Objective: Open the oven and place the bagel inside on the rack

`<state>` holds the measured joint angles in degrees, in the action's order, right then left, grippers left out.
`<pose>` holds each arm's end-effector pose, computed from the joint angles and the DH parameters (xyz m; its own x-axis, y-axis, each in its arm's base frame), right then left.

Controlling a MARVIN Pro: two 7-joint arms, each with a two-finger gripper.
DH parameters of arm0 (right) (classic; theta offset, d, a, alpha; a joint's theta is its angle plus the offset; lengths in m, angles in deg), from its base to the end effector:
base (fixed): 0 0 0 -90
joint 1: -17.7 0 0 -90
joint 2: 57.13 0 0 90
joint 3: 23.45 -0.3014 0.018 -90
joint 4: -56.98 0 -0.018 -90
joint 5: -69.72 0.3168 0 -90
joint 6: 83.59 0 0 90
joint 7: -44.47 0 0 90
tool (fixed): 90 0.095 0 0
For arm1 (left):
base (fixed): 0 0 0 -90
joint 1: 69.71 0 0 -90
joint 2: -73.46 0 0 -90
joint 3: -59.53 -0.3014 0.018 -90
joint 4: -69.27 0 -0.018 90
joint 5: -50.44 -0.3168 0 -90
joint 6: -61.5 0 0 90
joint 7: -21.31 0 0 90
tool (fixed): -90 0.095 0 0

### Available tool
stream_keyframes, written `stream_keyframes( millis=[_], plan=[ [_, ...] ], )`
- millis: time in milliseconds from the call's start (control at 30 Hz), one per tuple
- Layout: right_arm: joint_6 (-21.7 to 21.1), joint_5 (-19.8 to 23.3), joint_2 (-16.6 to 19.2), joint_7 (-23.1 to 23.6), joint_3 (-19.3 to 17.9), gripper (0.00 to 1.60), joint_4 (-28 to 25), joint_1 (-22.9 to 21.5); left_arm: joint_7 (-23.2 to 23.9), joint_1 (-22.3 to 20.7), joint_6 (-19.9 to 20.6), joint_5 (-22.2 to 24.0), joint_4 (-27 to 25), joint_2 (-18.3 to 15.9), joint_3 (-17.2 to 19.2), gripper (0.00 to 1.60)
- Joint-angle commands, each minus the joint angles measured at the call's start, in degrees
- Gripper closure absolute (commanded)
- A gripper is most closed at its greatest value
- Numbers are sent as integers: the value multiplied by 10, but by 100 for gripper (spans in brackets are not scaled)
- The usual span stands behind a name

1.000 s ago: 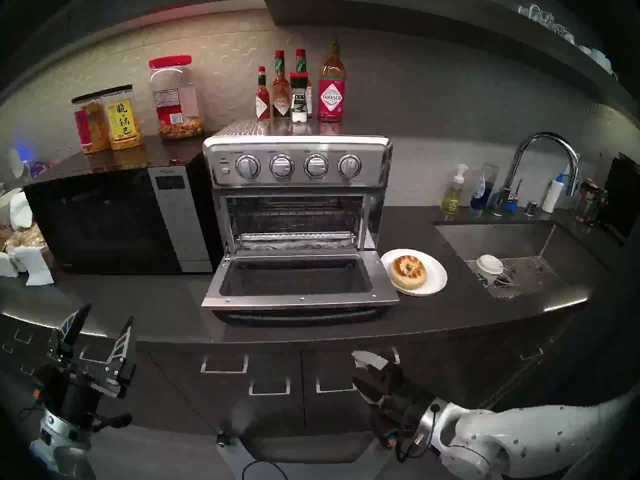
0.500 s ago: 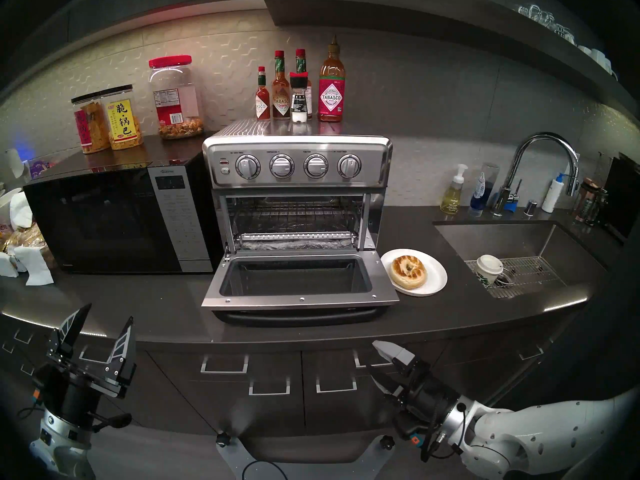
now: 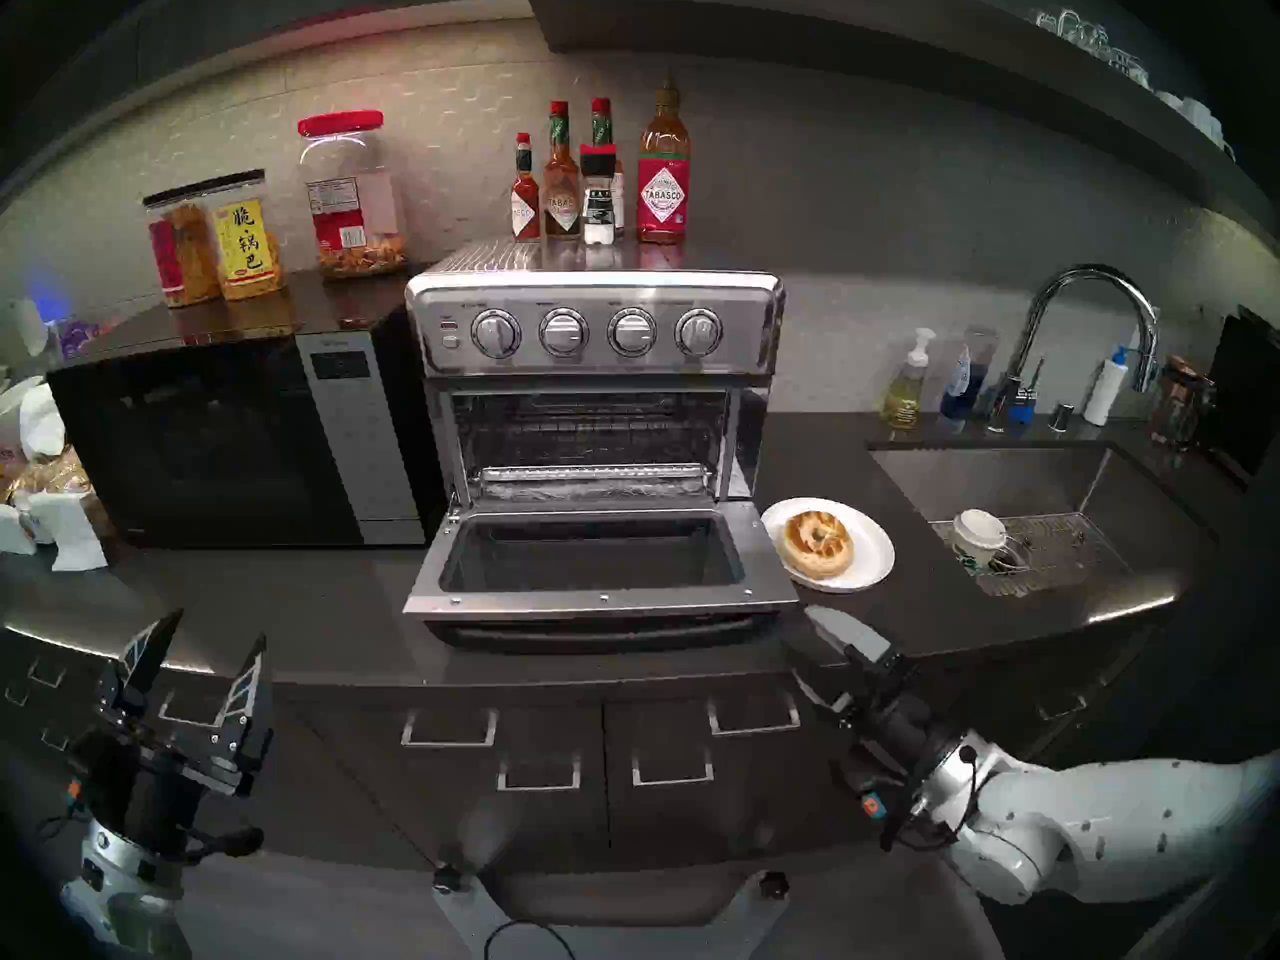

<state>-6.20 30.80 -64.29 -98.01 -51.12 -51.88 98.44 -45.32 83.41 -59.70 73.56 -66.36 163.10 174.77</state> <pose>0.2753 -0.1246 -0.2694 -0.5296 0.8141 -0.2383 -0.2523 0.1170 0.9605 0.1165 0.0974 -0.2170 -0.2830 -0.0916 0.9547 -0.0838 -0.9893 -0.1197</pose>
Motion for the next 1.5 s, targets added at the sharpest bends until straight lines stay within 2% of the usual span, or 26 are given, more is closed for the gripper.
stream_keyframes(
  millis=[0,567,900,1033,1067,1200,1467],
  plan=[
    [13,22,7,-36,-50,0,23,-33,1,-2,-2,0,-7,-1,0,0],
    [85,57,9,-9,-169,0,142,-97,1,-5,-2,0,-3,-1,0,0],
    [177,85,9,25,-223,0,182,-119,1,-7,-2,0,-3,-1,0,0],
    [213,85,10,62,-215,0,178,-104,1,-7,-2,0,-3,-1,0,0],
    [237,85,10,75,-212,0,176,-101,1,-7,-2,0,-4,-1,0,0],
    [270,81,10,122,-210,0,169,-100,2,-7,-2,0,-4,-1,0,0],
    [351,86,10,215,-245,0,181,-134,2,-7,-2,0,-4,-1,0,0]
  ],
)
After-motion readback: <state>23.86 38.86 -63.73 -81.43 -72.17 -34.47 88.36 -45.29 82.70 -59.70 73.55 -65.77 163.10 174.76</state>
